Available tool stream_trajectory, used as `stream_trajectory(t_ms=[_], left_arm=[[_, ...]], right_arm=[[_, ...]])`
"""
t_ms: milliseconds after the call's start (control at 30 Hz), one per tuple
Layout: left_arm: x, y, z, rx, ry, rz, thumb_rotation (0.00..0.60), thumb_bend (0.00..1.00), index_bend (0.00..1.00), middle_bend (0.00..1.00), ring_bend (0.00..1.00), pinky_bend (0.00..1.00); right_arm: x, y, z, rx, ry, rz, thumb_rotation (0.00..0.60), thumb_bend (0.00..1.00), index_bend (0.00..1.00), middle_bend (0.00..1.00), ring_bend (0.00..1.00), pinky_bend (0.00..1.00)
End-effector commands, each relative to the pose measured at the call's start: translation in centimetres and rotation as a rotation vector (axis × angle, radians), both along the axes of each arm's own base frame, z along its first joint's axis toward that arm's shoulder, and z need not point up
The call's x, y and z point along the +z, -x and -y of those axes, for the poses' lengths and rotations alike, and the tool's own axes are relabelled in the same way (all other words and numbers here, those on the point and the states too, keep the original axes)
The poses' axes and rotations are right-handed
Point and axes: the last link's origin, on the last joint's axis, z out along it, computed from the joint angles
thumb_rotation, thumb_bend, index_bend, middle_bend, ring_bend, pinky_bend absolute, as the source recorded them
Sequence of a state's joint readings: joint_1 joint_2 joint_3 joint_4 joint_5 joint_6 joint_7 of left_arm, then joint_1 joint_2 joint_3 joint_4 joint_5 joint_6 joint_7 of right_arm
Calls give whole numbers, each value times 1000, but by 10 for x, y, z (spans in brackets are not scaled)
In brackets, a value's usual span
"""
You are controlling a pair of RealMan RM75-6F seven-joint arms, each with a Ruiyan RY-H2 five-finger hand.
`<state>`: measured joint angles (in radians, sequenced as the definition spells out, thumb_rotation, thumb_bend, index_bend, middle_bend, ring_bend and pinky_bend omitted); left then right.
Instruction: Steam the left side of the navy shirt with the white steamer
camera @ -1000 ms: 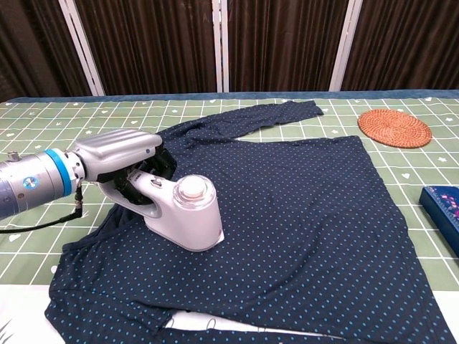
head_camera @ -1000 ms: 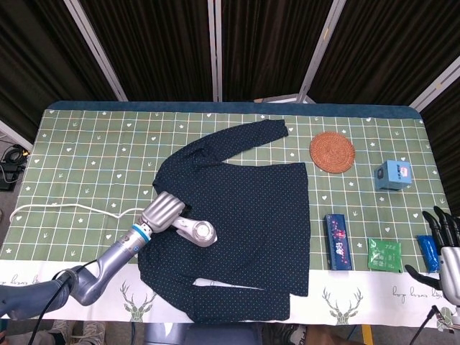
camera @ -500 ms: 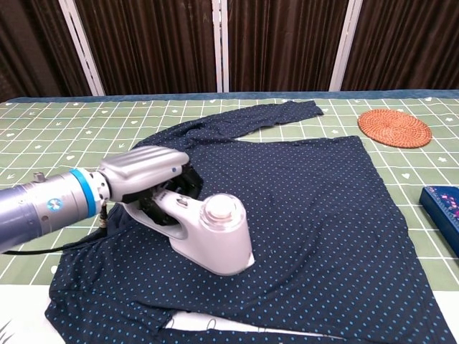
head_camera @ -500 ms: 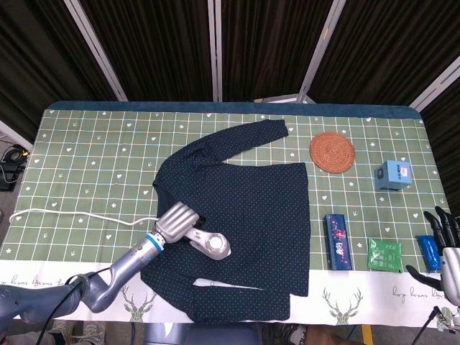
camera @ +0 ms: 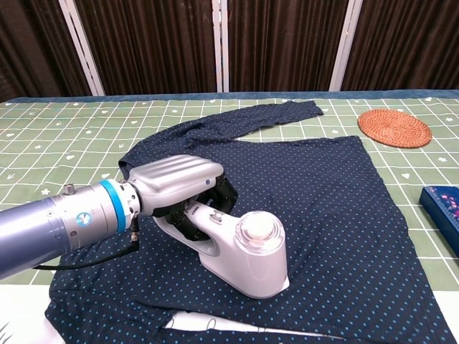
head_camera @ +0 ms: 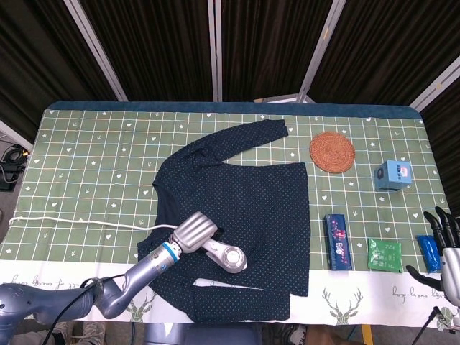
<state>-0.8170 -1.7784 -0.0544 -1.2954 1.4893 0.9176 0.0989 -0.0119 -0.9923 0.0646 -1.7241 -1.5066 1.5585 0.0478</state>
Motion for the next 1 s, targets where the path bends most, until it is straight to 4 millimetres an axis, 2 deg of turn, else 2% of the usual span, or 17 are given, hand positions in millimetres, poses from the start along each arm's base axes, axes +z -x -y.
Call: stream_trajectory(t_ms=[33, 367, 700, 1000], left_arm=[[-1, 0, 0, 1, 0, -6, 600, 405, 989, 912, 823, 1000], [8, 16, -9, 44, -26, -36, 600, 405, 989, 912, 823, 1000], [30, 43, -24, 83, -81, -63, 600, 405, 989, 912, 823, 1000], [44, 54, -30, 93, -108, -72, 600, 405, 989, 912, 823, 1000]], right_arm=[[0, 0, 0, 0, 1, 0, 600, 0, 0, 0, 0, 0], [0, 0, 0, 2, -1, 1, 600, 0, 0, 0, 0, 0], [-3, -2, 0, 4, -8, -5, 600, 0, 0, 0, 0, 0], [-4, -3, 0, 8, -11, -10, 600, 0, 0, 0, 0, 0]])
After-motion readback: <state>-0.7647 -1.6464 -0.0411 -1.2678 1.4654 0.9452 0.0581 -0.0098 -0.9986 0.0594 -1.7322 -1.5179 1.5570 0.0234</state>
